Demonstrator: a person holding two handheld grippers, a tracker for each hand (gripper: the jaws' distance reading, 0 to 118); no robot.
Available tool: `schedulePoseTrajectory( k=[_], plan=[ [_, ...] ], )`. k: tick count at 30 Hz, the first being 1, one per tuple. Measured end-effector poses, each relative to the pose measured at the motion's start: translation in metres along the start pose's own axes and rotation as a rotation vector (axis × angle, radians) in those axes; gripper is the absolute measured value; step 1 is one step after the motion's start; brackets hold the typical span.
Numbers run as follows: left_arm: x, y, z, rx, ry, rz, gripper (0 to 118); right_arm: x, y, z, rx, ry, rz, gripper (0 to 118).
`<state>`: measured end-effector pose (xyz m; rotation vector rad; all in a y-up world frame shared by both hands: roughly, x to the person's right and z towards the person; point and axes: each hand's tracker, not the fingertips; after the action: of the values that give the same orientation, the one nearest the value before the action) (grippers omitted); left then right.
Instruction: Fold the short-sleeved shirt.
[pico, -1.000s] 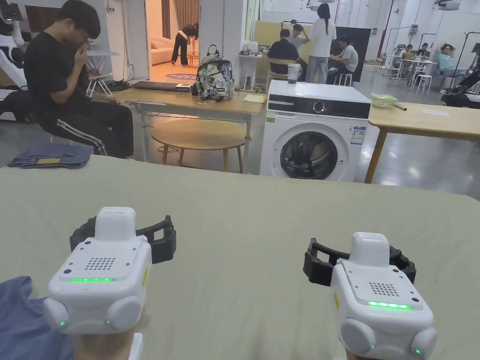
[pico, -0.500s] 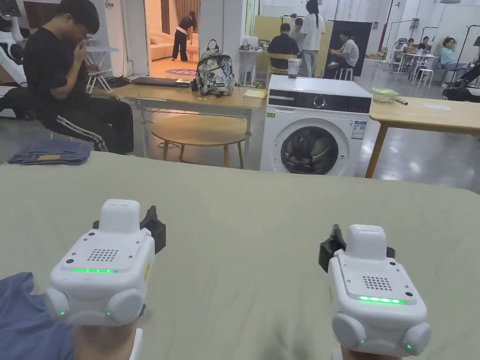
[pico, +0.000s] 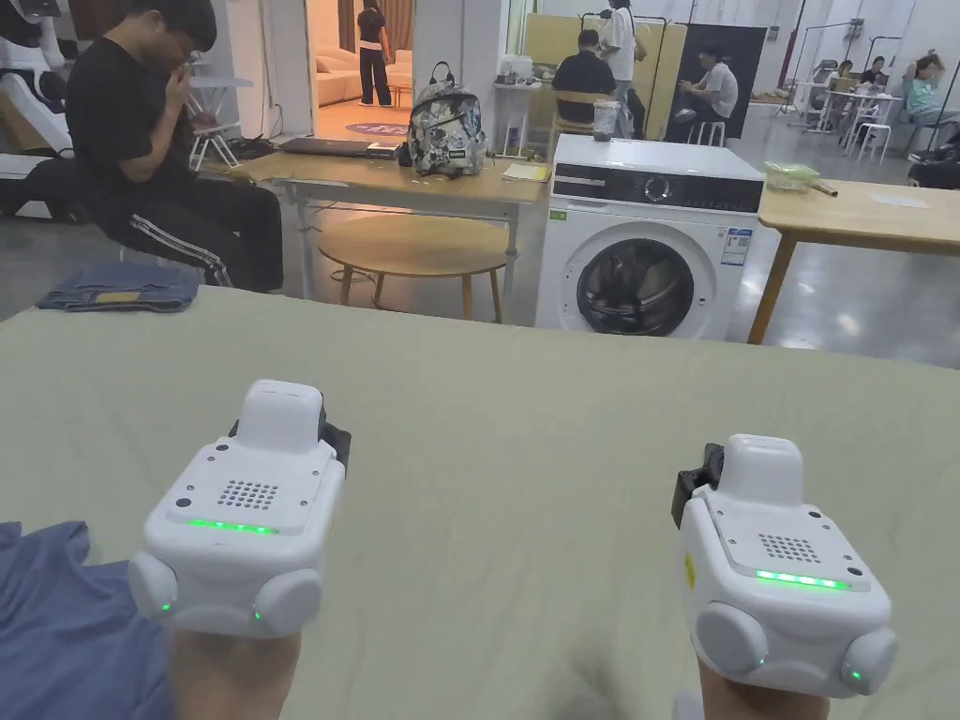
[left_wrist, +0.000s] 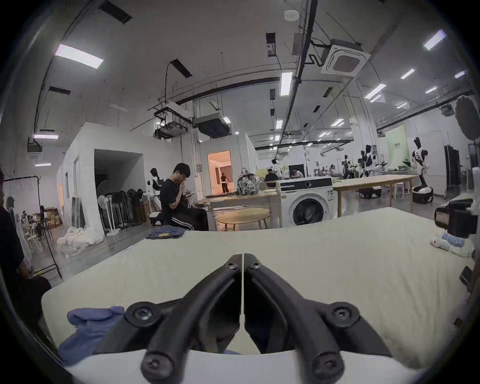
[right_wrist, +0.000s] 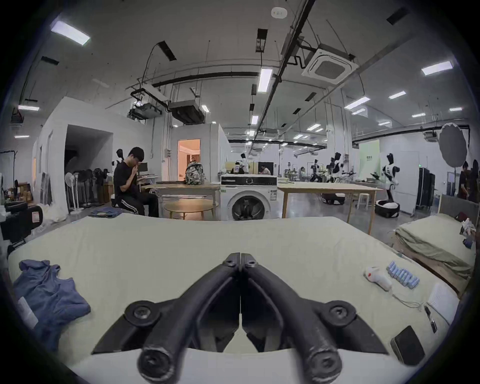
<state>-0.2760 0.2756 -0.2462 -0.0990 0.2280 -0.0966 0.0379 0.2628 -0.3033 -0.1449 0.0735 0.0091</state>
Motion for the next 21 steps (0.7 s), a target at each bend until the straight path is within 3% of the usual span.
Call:
schedulePoseTrajectory(
  k=[8, 21],
  plan=[
    [-0.053, -0.011, 0.004, -0.097, 0.002, 0.123, 0, -0.01, -0.003, -0.002, -0.008, 0.027, 0.016, 0],
    [-0.203, -0.057, 0.038, -0.388, 0.207, 0.182, 0, -0.058, -0.018, -0.011, -0.07, 0.146, 0.036, 0]
  ],
)
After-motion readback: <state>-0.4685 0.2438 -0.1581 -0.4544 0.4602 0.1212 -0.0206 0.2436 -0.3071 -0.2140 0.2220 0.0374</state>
